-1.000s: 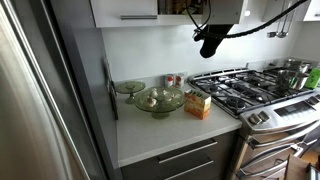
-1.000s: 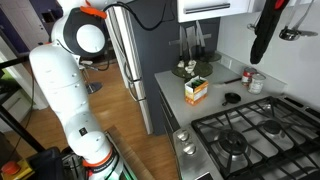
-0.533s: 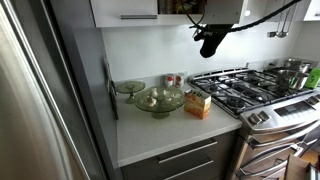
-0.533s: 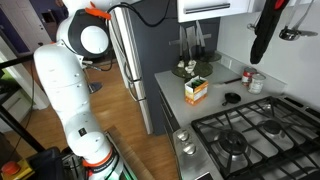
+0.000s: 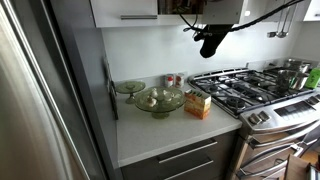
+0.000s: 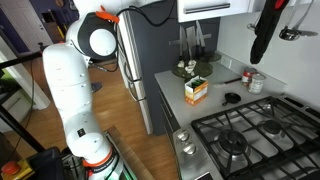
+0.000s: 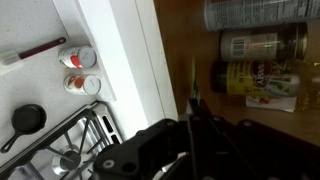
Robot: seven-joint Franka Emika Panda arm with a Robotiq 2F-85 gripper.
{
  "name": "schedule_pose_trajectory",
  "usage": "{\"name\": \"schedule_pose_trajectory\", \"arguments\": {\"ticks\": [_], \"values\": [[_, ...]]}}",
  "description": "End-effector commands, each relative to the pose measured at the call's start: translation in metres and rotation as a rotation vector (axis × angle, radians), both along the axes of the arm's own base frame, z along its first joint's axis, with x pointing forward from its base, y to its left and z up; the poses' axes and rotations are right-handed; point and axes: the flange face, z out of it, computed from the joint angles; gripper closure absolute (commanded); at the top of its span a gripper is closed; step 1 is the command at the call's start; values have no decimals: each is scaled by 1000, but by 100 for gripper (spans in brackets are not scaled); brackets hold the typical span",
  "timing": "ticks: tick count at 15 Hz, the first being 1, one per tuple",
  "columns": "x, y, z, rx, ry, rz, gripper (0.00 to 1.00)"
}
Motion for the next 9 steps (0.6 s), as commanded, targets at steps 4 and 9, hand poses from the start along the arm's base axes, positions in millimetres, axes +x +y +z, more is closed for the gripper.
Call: {"name": "schedule_pose_trajectory", "arguments": {"ticks": [4, 9], "values": [[18, -16, -12, 96, -54, 20, 100], [26, -17, -19, 119, -64, 31, 100]]}}
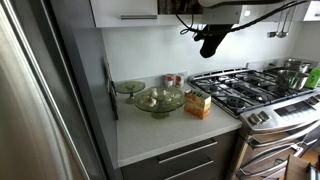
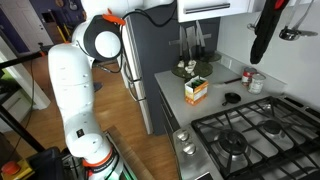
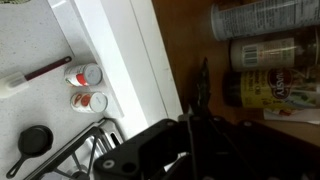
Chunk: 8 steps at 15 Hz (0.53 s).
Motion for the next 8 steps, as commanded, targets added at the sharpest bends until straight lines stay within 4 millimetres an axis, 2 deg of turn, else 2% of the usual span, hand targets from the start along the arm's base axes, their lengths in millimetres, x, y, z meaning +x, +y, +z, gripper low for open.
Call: {"name": "schedule_pose_trajectory", "arguments": {"ticks": [1, 8], "values": [[8, -3, -1, 44, -39, 1, 100], [19, -8, 2, 45, -134, -1, 100]]}}
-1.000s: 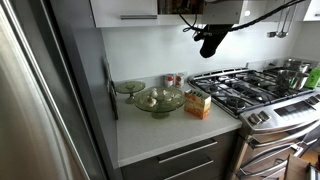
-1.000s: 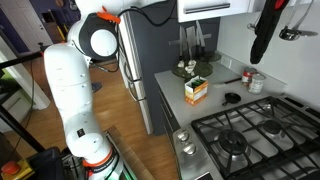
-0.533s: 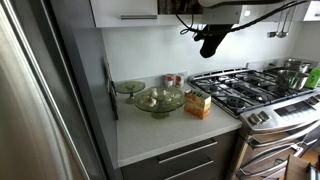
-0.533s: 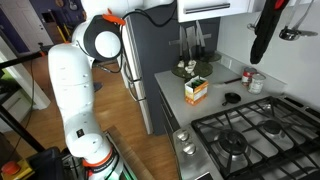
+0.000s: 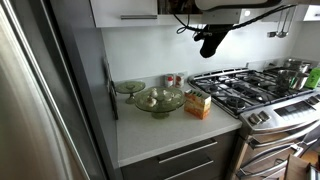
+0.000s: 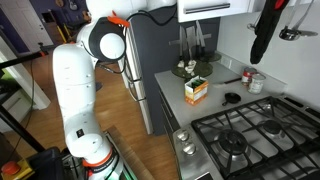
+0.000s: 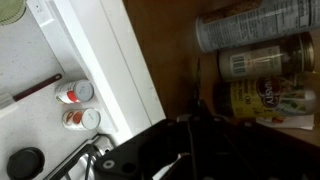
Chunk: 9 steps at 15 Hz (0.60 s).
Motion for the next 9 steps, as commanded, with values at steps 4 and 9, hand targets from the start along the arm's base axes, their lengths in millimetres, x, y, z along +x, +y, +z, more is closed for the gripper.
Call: {"name": "schedule_pose_trajectory", "arguments": {"ticks": [4, 9], "values": [[14, -6, -4, 20, -57, -16, 100], [17, -7, -5, 16, -41, -17, 82]]}}
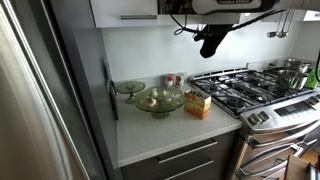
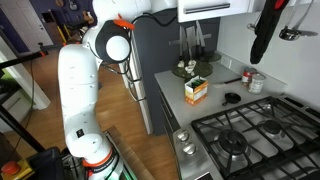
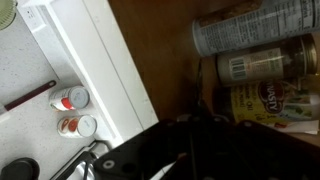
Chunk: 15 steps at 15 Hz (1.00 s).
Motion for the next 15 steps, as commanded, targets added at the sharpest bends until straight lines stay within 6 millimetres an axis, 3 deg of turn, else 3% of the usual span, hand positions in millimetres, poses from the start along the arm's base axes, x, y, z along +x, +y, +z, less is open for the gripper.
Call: {"name": "schedule_pose_trajectory", "arguments": {"ticks": [1, 11, 15], "values": [[2, -1, 3, 7, -12, -15, 72], [-8, -1, 17, 20, 8, -19, 1], [-14, 1, 20, 23, 54, -24, 0]]}}
